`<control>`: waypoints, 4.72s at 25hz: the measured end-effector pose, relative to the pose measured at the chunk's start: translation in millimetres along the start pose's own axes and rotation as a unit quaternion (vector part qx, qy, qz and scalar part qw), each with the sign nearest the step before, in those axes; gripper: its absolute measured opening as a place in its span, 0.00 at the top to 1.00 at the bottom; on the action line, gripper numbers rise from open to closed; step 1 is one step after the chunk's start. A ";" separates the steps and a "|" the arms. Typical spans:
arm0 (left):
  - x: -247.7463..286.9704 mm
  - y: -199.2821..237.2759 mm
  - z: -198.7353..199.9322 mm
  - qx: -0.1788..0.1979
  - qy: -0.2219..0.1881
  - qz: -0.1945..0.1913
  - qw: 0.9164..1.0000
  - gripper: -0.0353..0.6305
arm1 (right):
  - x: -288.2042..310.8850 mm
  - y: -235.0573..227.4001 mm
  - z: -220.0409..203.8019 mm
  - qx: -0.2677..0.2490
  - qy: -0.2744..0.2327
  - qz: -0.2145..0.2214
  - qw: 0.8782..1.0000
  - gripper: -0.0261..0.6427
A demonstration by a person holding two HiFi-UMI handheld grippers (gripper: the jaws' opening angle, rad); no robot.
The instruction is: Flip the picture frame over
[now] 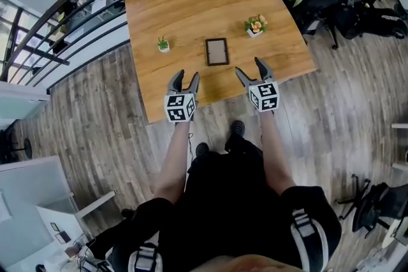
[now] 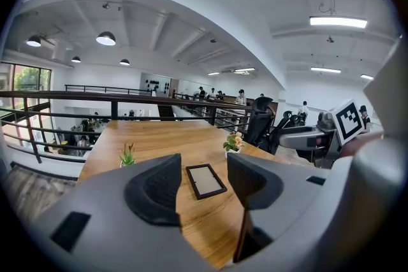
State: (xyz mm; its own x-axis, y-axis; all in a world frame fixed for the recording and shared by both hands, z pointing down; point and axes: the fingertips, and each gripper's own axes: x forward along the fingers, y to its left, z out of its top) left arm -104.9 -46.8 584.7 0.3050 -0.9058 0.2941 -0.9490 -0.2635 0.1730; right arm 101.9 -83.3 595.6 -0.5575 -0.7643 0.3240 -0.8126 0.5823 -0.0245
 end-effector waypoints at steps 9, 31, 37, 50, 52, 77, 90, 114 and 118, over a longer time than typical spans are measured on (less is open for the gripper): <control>28.0 -10.3 2.1 0.000 0.006 0.035 0.999 0.61 | 26.4 -33.2 4.9 -0.001 0.002 0.038 0.999 0.44; 57.4 -15.0 -11.7 -0.013 0.017 0.081 0.996 0.61 | 43.0 -55.5 -25.5 0.000 0.035 0.078 0.996 0.45; 77.8 0.2 -18.6 -0.015 0.032 0.083 0.996 0.61 | 64.5 -59.0 -30.1 0.008 0.054 0.076 0.996 0.45; 123.4 24.8 -61.9 -0.029 0.093 0.064 0.993 0.61 | 117.9 -70.5 -40.3 0.023 0.088 0.065 0.994 0.45; 130.2 26.8 -67.6 -0.033 0.099 0.059 0.993 0.61 | 125.5 -72.2 -40.1 0.024 0.092 0.064 0.993 0.45; 202.5 48.0 -144.7 -0.053 0.198 0.050 0.978 0.61 | 152.3 -93.5 -101.1 0.072 0.166 0.044 0.982 0.46; 218.9 55.3 -170.6 -0.062 0.237 0.058 0.968 0.61 | 147.9 -106.8 -116.8 0.092 0.181 0.028 0.979 0.46; 220.7 50.2 -171.0 -0.060 0.250 0.058 0.965 0.79 | 135.5 -103.6 -102.1 0.076 0.173 0.028 0.982 0.48; 220.1 50.7 -171.8 -0.059 0.262 0.063 0.961 0.84 | 134.0 -98.3 -100.0 0.074 0.173 0.039 0.981 0.48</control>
State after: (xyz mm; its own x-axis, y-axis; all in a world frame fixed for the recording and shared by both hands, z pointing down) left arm -72.3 -202.5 819.6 0.2149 -0.6279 0.7480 -0.9751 -0.0949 0.2004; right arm 124.1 -215.3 736.1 -0.5492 -0.5641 0.6166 -0.7995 0.5695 -0.1910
